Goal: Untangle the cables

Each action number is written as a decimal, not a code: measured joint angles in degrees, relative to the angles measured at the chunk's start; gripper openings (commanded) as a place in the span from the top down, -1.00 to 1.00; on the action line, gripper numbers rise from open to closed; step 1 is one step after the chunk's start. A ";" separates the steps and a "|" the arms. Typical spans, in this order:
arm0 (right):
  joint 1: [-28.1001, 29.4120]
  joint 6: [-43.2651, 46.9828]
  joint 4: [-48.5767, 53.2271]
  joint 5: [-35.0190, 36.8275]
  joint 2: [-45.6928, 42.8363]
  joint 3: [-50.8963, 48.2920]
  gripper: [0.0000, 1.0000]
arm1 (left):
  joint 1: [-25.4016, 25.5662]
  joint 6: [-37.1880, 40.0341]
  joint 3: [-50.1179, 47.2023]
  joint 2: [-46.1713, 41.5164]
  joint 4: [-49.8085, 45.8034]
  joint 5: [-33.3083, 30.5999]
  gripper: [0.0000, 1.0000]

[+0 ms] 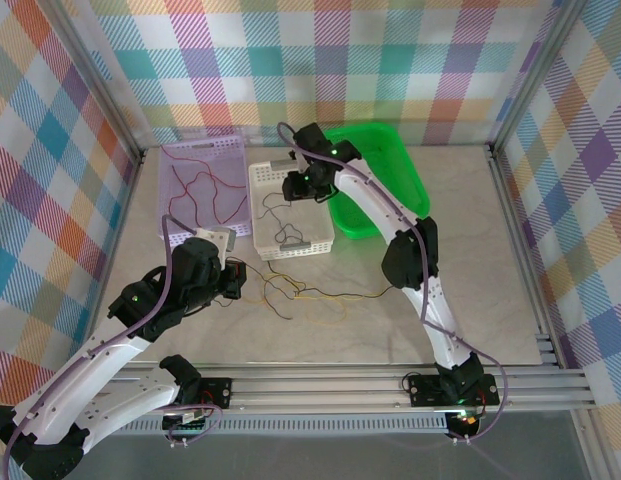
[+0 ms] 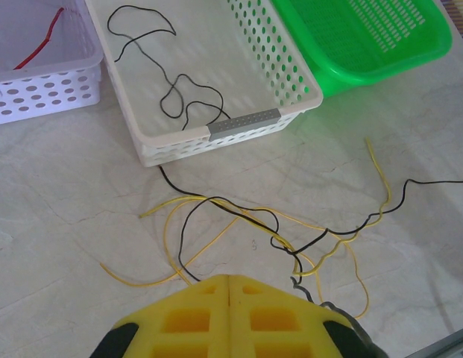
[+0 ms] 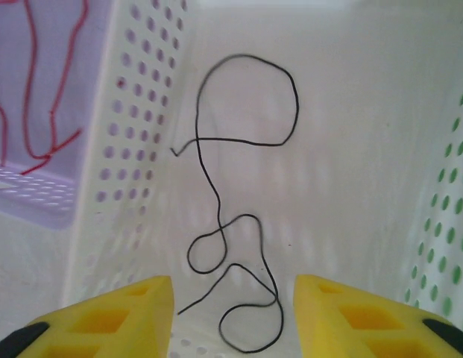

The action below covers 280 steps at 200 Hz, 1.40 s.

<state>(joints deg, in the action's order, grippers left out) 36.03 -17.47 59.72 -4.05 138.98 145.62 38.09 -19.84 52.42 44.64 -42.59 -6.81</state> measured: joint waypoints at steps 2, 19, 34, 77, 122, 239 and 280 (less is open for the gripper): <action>0.00 0.02 0.02 -0.02 -0.33 0.00 0.04 | 0.00 0.00 0.00 0.00 0.02 -0.07 1.00; 0.00 -0.02 0.46 -0.26 -3.17 -0.17 -0.02 | 0.00 0.00 0.00 0.02 0.00 -0.28 1.00; 0.00 -0.04 0.24 -0.81 -7.54 -3.02 -0.08 | 0.00 0.00 0.00 0.02 0.00 -0.33 1.00; 0.85 -0.09 -6.99 -4.24 -31.95 -30.45 -0.26 | 0.00 0.04 0.00 0.02 -0.76 -0.37 1.00; 2.36 -3.41 -19.39 -10.73 -57.72 -62.62 -0.30 | 0.00 0.17 0.00 0.02 -0.83 -0.81 1.00; 8.28 -5.62 -42.23 -12.24 -62.86 -94.18 -0.21 | -0.04 0.22 0.00 -0.04 -0.83 -1.84 1.00; 8.46 -4.31 -45.18 -9.81 -57.48 -94.20 -0.15 | -0.04 0.24 0.00 0.11 -0.85 -1.86 1.00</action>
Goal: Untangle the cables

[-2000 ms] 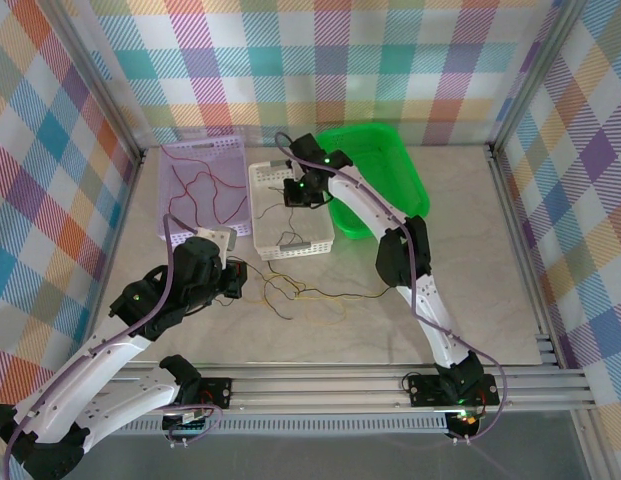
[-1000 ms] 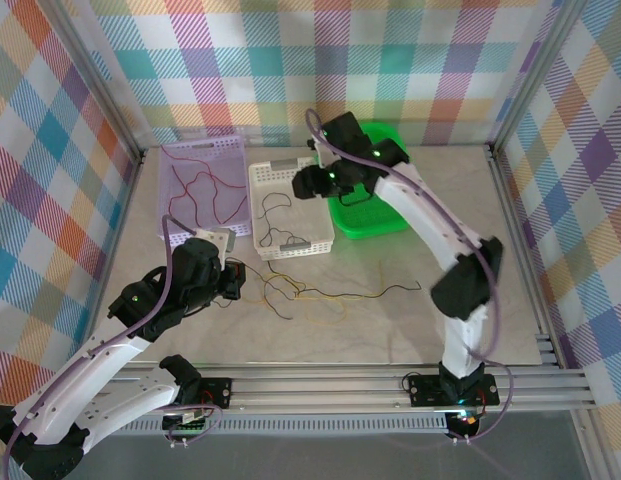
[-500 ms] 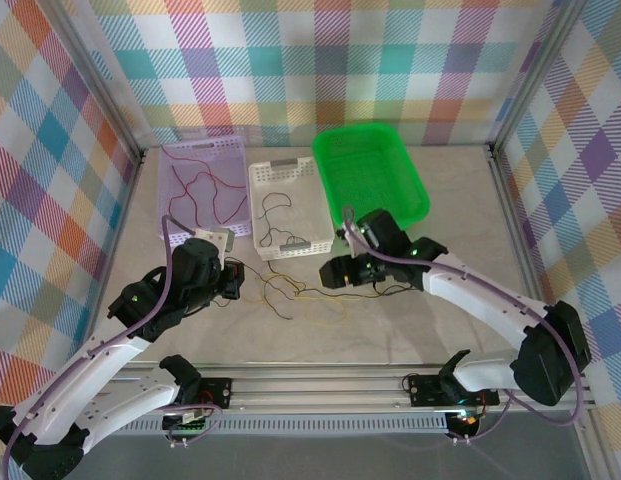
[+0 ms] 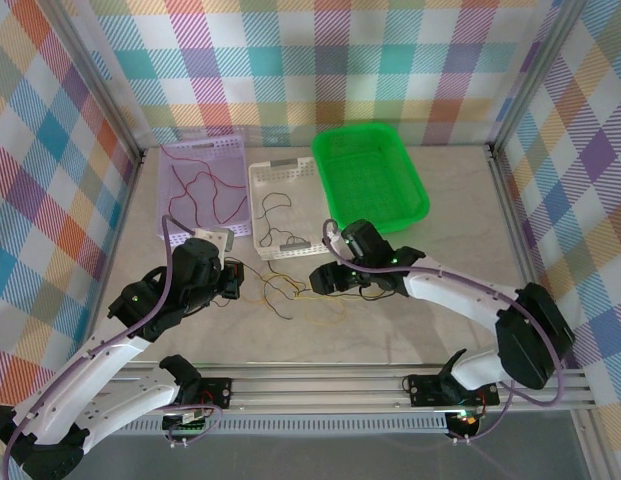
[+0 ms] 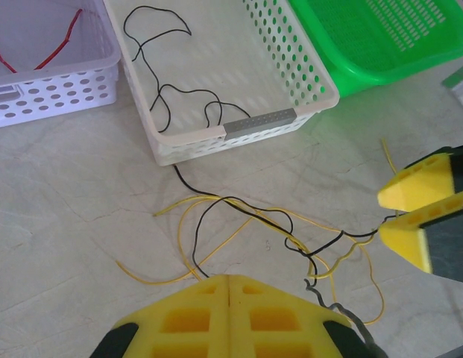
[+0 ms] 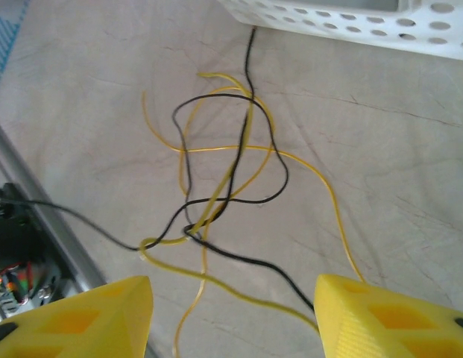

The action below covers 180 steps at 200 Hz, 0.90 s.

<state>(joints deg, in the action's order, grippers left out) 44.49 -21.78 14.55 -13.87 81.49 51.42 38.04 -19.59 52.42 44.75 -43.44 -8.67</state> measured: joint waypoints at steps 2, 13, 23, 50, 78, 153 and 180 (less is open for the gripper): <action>0.00 0.02 -0.11 0.04 0.33 0.00 -0.15 | 0.00 0.00 0.00 0.02 0.00 0.00 1.00; 0.00 0.11 -0.44 0.46 1.49 0.00 -0.15 | 0.00 0.00 0.00 0.07 0.00 0.00 1.00; 0.00 0.22 -0.70 0.87 2.05 0.00 -0.15 | 0.00 -0.02 0.00 0.07 -0.02 0.00 1.00; 0.02 0.26 -2.05 1.31 2.54 0.00 -0.14 | 0.00 0.00 -0.02 0.07 -0.02 -0.04 1.00; 0.50 0.24 -3.23 1.42 3.69 -0.33 -0.13 | 0.00 0.00 -0.02 0.07 -0.02 -0.42 1.00; 1.79 -0.04 -5.99 1.25 4.46 -4.61 -0.12 | 0.00 0.17 -0.02 0.07 -0.02 -0.42 1.00; 2.14 -0.07 -7.06 1.29 5.84 -4.61 -0.08 | 0.00 0.17 -0.04 0.07 -0.02 -0.42 1.00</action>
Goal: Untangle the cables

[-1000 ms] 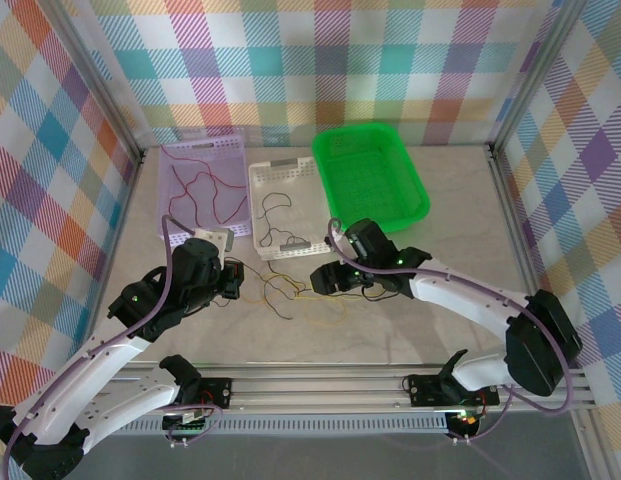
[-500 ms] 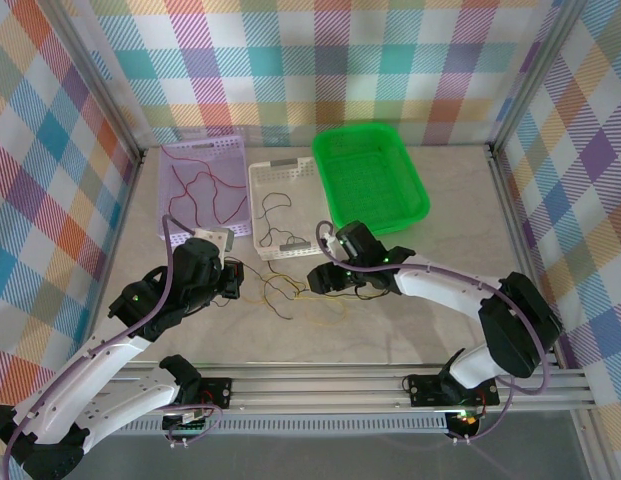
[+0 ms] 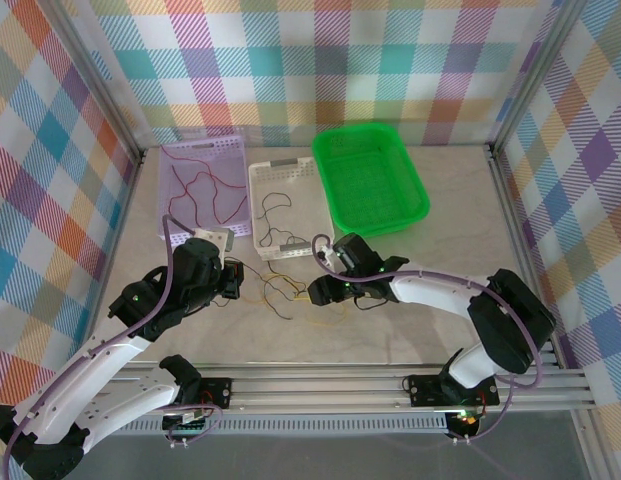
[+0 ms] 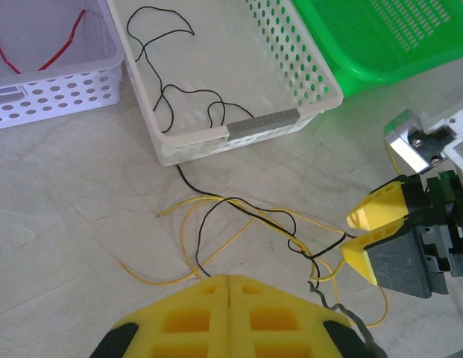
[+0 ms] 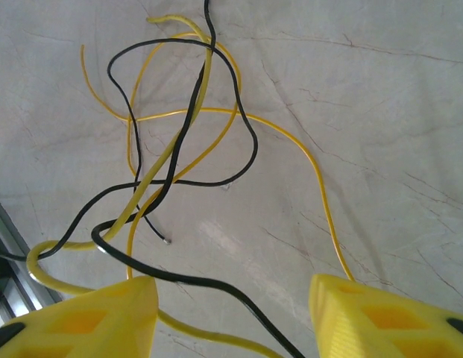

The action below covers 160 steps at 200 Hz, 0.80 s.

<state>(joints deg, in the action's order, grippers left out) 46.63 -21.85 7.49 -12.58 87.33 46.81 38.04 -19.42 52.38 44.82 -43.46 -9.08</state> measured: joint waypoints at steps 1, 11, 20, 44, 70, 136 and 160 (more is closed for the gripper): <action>0.02 0.00 -0.02 0.02 0.04 0.00 -0.08 | 0.00 0.00 0.00 0.00 0.00 0.00 1.00; 0.11 0.00 -0.20 0.17 0.55 0.00 -0.08 | 0.00 0.00 0.00 0.00 0.00 0.00 1.00; 0.11 0.00 -0.35 0.20 0.96 0.00 -0.05 | 0.00 0.00 0.00 0.00 0.00 0.00 1.00; 0.11 0.02 -0.68 0.81 2.56 0.11 0.05 | 0.00 0.00 0.00 0.00 0.00 0.00 1.00; 0.11 0.02 -0.61 1.51 4.37 0.31 0.26 | -0.04 0.00 0.00 0.00 0.00 0.00 1.00; 0.22 -0.22 0.33 7.72 1.79 0.48 1.00 | -0.11 0.00 0.00 0.00 0.00 0.00 1.00; -0.31 -0.39 1.31 12.04 -2.84 0.11 1.00 | -0.11 0.00 0.00 0.00 0.00 0.00 1.00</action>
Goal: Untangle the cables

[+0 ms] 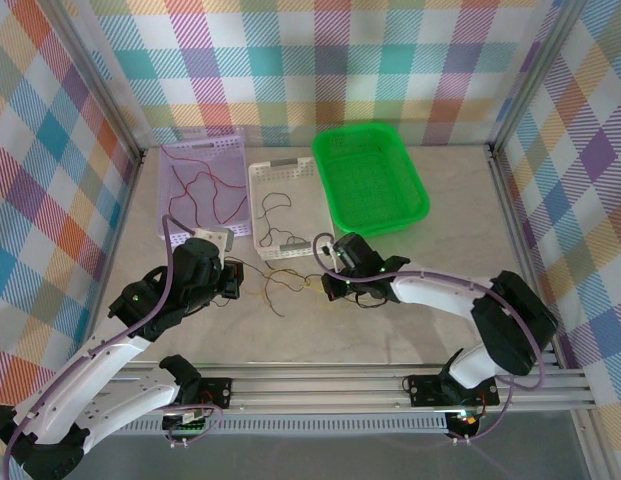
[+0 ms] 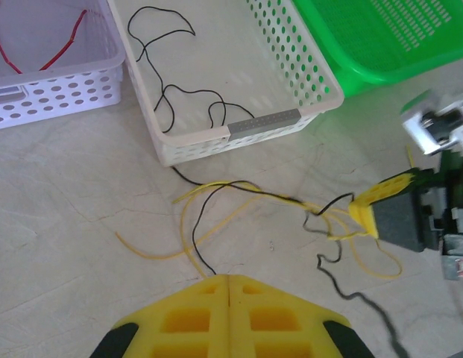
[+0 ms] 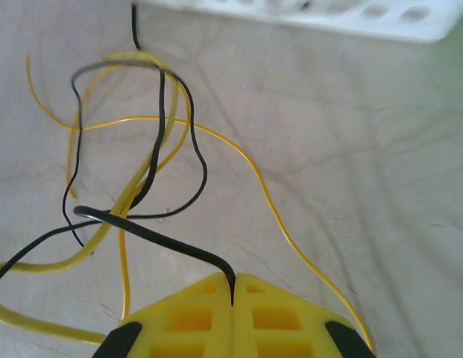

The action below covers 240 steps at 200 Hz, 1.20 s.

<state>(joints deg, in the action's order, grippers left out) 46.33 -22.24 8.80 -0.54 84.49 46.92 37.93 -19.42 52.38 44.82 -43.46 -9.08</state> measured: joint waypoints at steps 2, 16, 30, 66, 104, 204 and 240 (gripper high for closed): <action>-0.09 -0.02 0.13 0.37 -0.46 -0.07 1.00 | 0.00 0.00 -0.02 0.00 0.00 0.00 1.00; -1.14 -0.48 1.33 2.78 -4.00 -0.61 1.00 | 0.00 0.00 -0.02 -0.02 0.00 -0.02 1.00; -3.58 -1.11 2.78 4.26 -7.89 -1.53 1.00 | 0.00 0.00 -0.02 -0.09 -0.02 -0.04 1.00; -11.91 -2.40 6.73 5.62 -18.43 -4.07 1.00 | -0.09 0.00 -0.02 -0.59 -0.13 -0.72 1.00; -16.68 -2.84 10.29 5.22 -24.48 -4.33 1.00 | -0.22 -0.02 -0.04 -2.01 -0.42 -1.86 1.00; -24.98 -5.88 14.25 1.33 -29.18 -9.62 1.00 | -0.22 -0.72 12.39 -8.46 -10.12 -4.57 1.00; -25.27 -6.12 13.99 0.72 -29.16 -11.61 1.00 | -0.22 -1.57 16.02 -10.08 -13.66 -5.03 1.00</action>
<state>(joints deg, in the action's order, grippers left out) 21.06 -28.36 22.79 0.19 55.33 35.31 37.71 -20.99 68.40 34.74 -57.12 -14.11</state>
